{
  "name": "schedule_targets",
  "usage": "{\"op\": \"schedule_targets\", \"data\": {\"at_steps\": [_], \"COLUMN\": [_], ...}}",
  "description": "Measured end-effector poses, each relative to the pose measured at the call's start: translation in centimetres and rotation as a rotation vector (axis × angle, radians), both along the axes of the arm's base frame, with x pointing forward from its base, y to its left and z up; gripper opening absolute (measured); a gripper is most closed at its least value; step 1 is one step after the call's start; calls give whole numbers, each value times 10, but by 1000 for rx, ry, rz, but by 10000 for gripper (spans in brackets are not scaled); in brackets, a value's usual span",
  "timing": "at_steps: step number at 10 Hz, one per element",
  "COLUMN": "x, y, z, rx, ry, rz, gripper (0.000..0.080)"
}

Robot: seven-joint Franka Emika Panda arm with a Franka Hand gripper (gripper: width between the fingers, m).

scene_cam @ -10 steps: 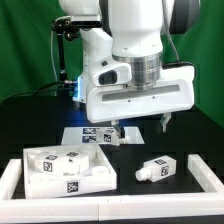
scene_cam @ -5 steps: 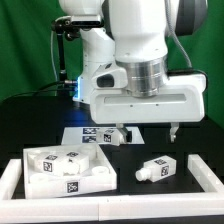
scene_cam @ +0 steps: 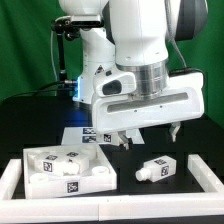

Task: Assemble one leg

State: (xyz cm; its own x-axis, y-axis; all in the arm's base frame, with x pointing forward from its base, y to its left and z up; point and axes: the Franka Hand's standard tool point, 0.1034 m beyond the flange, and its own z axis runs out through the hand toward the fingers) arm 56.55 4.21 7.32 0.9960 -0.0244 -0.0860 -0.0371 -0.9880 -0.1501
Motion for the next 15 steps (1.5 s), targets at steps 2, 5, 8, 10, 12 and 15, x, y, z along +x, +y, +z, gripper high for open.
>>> {"op": "schedule_targets", "data": {"at_steps": [2,5,8,10,12,15], "x": [-8,1,0,-7,-14,-21], "y": [15,14,18,23,29,34], "z": [-4,-11,-12,-20,-39,-60], "rx": [-23,44,41,31,19,4], "ry": [51,27,29,70,89,95], "rz": [-214,-441,-427,-517,-537,-543], "gripper": [649,649,649,649,649,649]}}
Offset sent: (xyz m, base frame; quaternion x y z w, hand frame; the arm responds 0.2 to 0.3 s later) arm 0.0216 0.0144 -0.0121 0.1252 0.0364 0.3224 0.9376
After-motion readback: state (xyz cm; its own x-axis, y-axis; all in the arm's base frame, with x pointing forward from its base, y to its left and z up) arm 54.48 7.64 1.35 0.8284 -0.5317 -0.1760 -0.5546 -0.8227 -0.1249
